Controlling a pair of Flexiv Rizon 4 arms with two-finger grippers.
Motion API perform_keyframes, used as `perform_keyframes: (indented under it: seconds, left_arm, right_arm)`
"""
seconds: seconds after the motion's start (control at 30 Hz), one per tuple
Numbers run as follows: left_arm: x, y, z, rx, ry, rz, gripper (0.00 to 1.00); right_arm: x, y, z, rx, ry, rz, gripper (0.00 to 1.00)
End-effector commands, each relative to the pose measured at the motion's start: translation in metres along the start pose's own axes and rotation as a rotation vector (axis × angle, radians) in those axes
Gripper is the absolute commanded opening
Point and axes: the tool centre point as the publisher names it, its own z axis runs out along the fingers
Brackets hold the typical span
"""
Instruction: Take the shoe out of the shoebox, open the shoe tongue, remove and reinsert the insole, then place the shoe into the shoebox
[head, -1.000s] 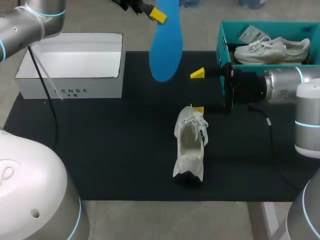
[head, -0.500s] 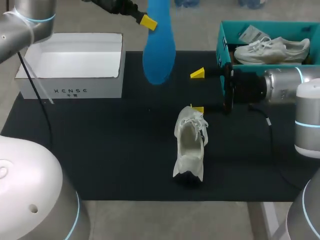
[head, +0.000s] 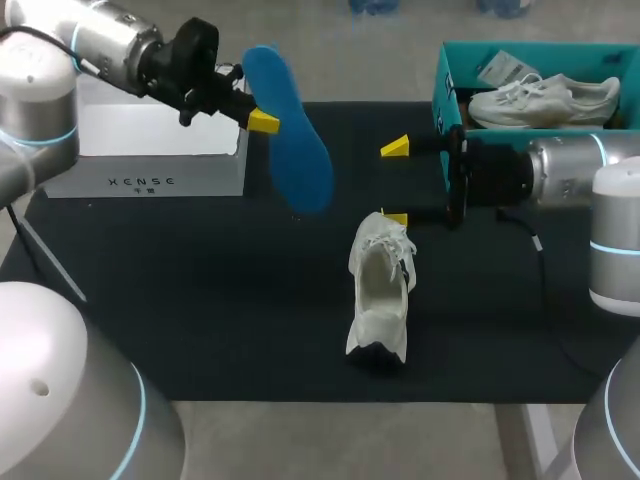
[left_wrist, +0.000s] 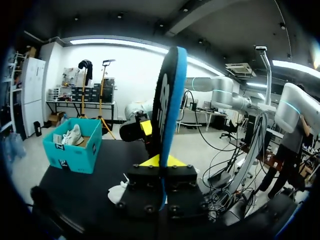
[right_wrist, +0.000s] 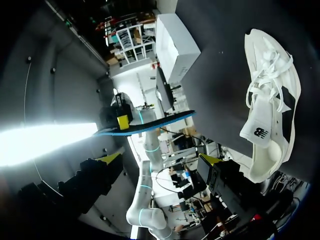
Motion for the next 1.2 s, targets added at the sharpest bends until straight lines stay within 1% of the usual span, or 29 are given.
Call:
perform_keyframes:
  seconds: [0.03,1.0,1.03,1.07,1.1,1.13,1.17,1.2]
  left_arm:
    - [0.007,0.003,0.009,0.029,-0.14,0.004,0.0]
    - [0.007,0.003,0.009,0.029,-0.14,0.004,0.0]
    - [0.014,-0.001,0.013,0.048,-0.134,0.062,0.0]
    - [0.02,-0.004,0.017,0.027,-0.141,0.127,0.0]
    - [0.021,-0.004,0.018,0.033,-0.124,0.17,0.0]
    - [0.025,-0.004,0.02,0.049,-0.139,0.22,0.0]
    - [0.026,-0.003,0.021,0.033,-0.146,0.269,0.0]
    - [0.029,-0.001,0.022,0.033,-0.161,0.31,0.0]
  right_arm:
    - [-0.001,0.0,0.001,-0.001,0.0,0.0,1.0]
    - [-0.001,0.0,0.001,-0.001,0.0,0.0,1.0]
    - [-0.001,0.0,0.001,-0.001,0.0,0.0,1.0]
    - [-0.001,0.0,0.001,-0.001,0.0,0.0,1.0]
    - [-0.001,0.0,0.001,-0.001,0.0,0.0,1.0]
    - [-0.001,0.0,0.001,-0.001,0.0,0.0,1.0]
    - [-0.001,0.0,0.001,-0.001,0.0,0.0,1.0]
    - [-0.001,0.0,0.001,-0.001,0.0,0.0,1.0]
